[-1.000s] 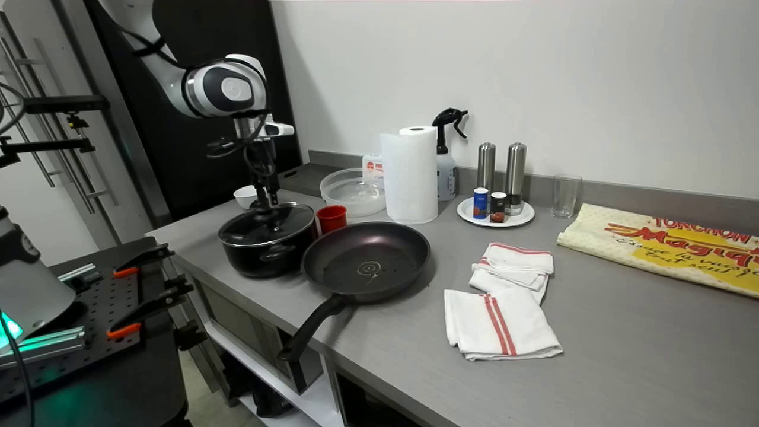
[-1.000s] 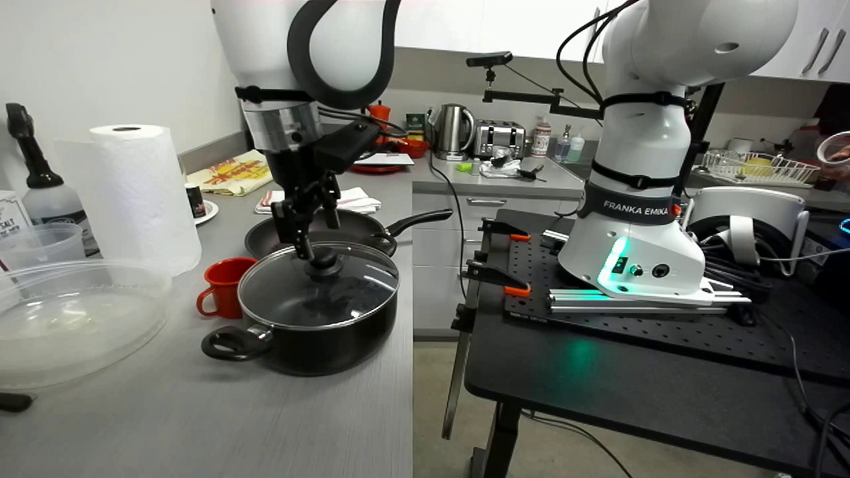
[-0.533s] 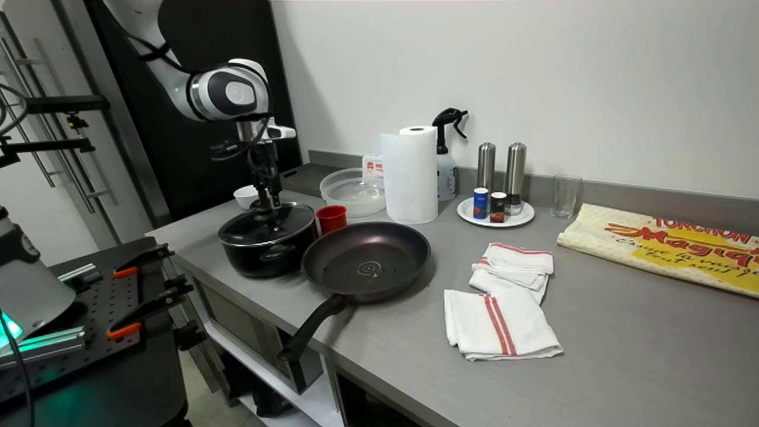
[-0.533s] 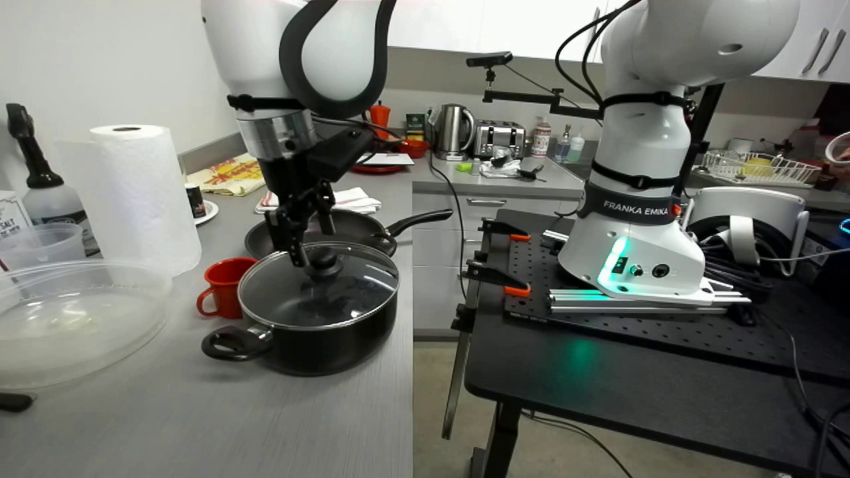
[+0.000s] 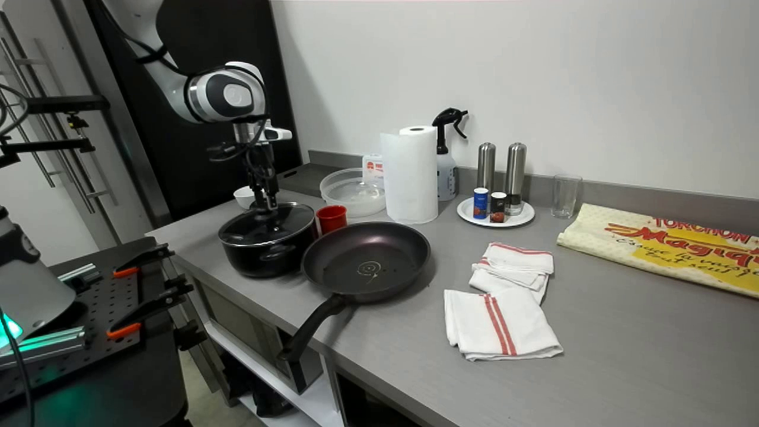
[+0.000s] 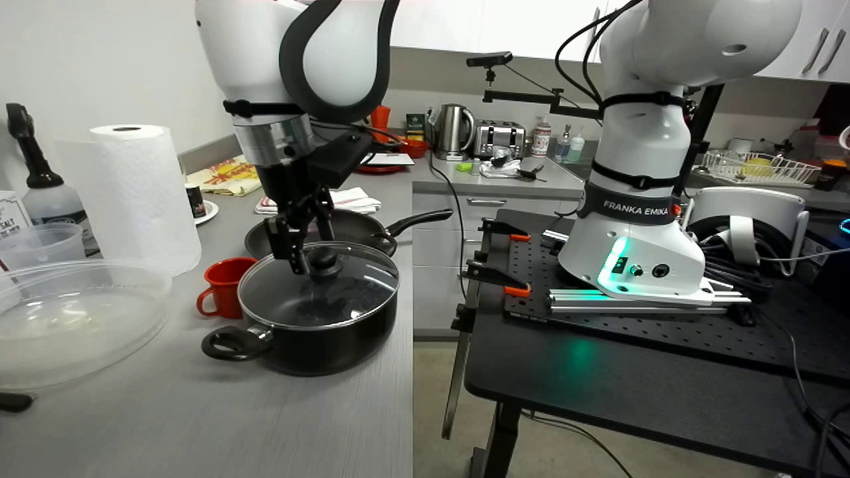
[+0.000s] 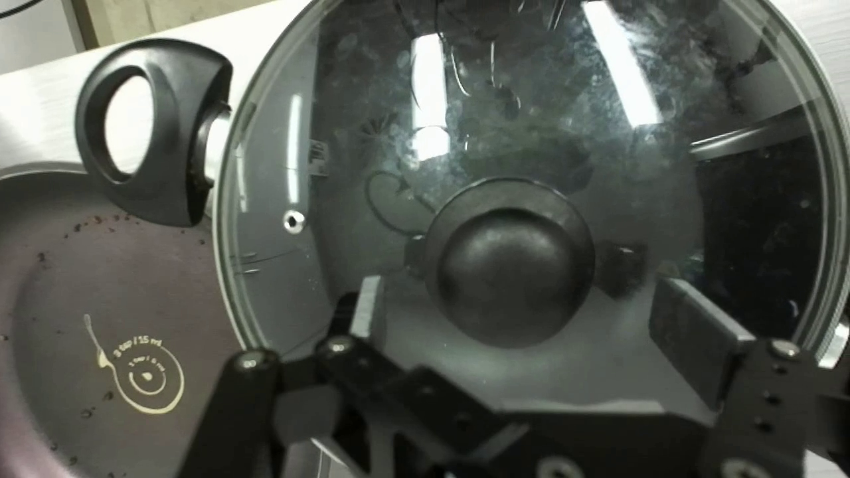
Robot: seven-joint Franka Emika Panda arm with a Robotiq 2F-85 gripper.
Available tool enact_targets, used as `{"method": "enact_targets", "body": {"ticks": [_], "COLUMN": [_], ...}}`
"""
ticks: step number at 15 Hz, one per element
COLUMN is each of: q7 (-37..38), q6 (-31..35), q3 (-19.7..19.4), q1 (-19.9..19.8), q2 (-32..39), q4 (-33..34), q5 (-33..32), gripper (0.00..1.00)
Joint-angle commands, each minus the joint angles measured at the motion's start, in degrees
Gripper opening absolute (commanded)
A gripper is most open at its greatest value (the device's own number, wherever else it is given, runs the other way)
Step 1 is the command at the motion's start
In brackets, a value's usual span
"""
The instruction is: Remove the lid from the table and put it on the table
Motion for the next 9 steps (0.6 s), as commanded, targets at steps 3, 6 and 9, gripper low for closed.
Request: {"method": "enact_targets", "body": {"ticks": [3,6,9], "q7": [-0.67,-0.79,-0.9], "q6": [2.73,3.04,3.33], "q3": [-0.27,-0.3,-0.27], "q1": [0.48,0.42,0.37], "q2": [-0.58,-0.49,-0.58], "q4": [-1.79,-1.9,-2.03], "q5": [0.44,0.59,0.69], "gripper": [1.0,0.85,0.6]}}
